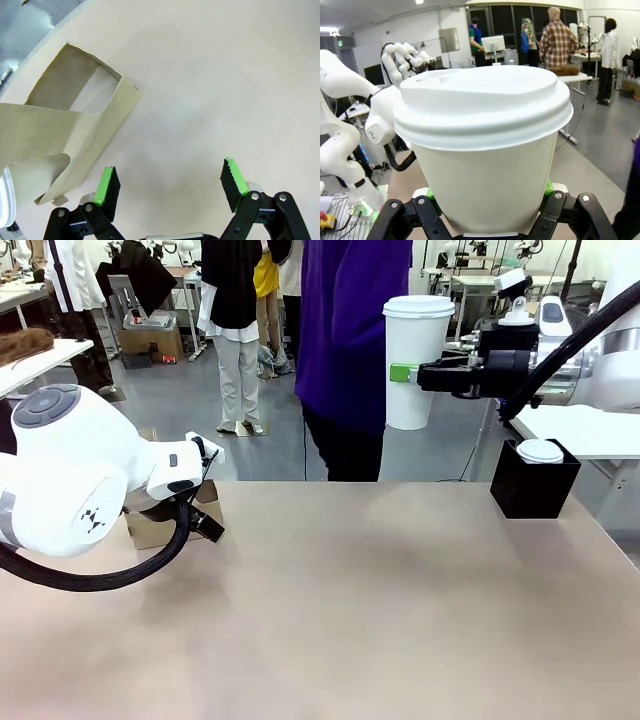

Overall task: Pour a drink into a cup and package it in a carrier.
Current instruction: Position the Cup Carrier in the center of the table.

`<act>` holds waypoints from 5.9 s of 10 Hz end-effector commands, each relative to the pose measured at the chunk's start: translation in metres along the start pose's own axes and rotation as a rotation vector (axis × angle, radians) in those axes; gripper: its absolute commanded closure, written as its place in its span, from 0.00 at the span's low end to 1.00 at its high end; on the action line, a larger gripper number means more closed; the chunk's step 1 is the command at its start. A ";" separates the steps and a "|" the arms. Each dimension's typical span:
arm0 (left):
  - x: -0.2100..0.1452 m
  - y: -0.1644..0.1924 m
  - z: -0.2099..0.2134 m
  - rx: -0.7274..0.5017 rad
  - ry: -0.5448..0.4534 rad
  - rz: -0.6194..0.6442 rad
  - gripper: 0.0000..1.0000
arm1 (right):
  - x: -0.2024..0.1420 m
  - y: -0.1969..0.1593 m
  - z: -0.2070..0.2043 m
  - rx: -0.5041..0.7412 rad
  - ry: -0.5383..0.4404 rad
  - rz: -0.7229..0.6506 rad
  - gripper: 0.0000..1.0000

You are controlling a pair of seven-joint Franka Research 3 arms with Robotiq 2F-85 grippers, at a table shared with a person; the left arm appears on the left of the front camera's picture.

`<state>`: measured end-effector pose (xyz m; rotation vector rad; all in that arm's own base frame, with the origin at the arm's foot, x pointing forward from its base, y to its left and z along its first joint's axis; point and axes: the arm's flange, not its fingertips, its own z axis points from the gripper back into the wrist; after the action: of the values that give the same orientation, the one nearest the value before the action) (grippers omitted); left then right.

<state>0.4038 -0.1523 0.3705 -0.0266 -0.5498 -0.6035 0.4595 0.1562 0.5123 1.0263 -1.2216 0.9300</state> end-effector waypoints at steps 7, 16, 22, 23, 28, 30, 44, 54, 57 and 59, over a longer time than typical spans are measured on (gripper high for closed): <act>0.000 0.000 0.000 0.000 0.000 0.000 0.00 | 0.002 0.000 -0.003 -0.006 0.002 0.008 0.20; 0.107 0.059 0.160 0.046 0.171 0.472 0.00 | 0.002 0.000 -0.003 -0.006 0.002 0.008 0.20; 0.145 0.117 0.105 0.114 0.252 0.758 0.00 | 0.002 0.000 -0.003 -0.006 0.002 0.008 0.20; 0.144 0.120 0.094 0.134 0.270 0.783 0.00 | 0.002 0.000 -0.003 -0.006 0.002 0.008 0.20; 0.133 0.135 0.066 0.206 0.291 0.927 0.56 | 0.002 0.000 -0.003 -0.006 0.002 0.008 0.20; 0.133 0.137 0.064 0.227 0.259 0.967 1.00 | 0.002 0.000 -0.003 -0.006 0.002 0.008 0.20; 0.136 0.129 0.078 0.198 0.273 0.974 0.99 | 0.002 0.000 -0.003 -0.006 0.002 0.008 0.20; 0.159 -0.118 0.159 0.146 0.266 0.762 0.99 | 0.002 0.000 -0.003 -0.006 0.002 0.008 0.20; 0.156 -0.173 0.145 0.128 0.260 0.670 0.99 | 0.002 0.000 -0.003 -0.006 0.002 0.008 0.20; 0.155 -0.196 0.131 0.142 0.258 0.637 0.99 | 0.002 0.000 -0.003 -0.006 0.002 0.008 0.20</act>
<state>0.3380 -0.3698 0.5414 0.0005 -0.2748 0.0416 0.4597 0.1565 0.5121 1.0238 -1.2206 0.9313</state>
